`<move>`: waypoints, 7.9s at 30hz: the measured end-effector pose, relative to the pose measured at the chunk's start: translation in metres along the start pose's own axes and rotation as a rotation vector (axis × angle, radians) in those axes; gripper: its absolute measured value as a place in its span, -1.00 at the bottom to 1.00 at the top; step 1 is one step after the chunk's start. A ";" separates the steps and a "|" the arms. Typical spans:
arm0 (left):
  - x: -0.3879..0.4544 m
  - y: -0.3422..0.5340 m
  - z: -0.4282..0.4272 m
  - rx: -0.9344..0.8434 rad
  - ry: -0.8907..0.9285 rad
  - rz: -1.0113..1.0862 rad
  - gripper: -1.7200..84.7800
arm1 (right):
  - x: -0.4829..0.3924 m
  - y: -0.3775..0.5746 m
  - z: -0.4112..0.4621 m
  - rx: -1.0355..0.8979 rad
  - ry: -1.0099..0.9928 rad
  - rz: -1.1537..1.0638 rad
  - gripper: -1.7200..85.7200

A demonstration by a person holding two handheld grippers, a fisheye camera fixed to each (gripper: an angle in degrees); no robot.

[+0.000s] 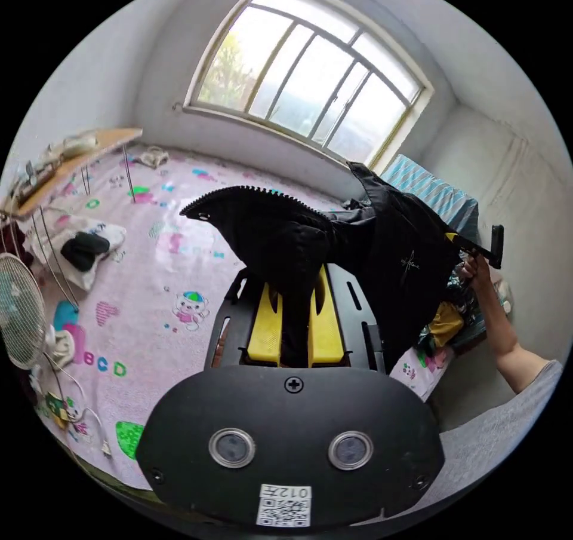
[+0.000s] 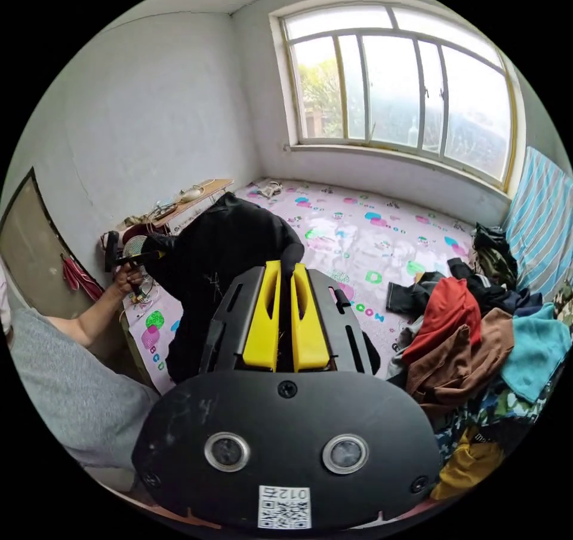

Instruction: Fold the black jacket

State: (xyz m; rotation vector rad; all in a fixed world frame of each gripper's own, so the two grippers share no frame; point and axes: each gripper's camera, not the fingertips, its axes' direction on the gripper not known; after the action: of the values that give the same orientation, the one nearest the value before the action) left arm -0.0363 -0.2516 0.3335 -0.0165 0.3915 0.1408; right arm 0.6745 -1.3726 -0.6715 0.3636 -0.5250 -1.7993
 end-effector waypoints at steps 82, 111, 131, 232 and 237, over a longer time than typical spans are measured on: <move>0.223 0.231 -0.274 0.319 -0.384 0.171 -0.97 | -0.473 -0.174 0.271 0.315 0.372 0.138 -0.98; 0.110 0.111 -0.248 -0.024 -0.440 0.267 -0.95 | -0.386 -0.201 0.102 0.216 0.397 0.191 -0.95; -0.050 0.160 0.132 -0.621 -0.267 0.024 -0.94 | -0.087 0.165 0.304 -0.635 0.198 0.351 -0.83; 0.199 0.302 0.208 -0.725 -0.302 0.694 -0.72 | -0.118 0.281 -0.296 -0.780 -0.367 0.573 -0.76; 0.213 0.326 0.199 -0.835 -0.150 0.592 -0.67 | -0.155 0.284 -0.298 -0.797 -0.403 0.569 -0.75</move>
State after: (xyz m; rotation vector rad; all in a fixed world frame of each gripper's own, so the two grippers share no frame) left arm 0.1882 0.1080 0.4395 -0.7131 0.1543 0.8780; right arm 1.0997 -1.3389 -0.7786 -0.6499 -0.1200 -1.3729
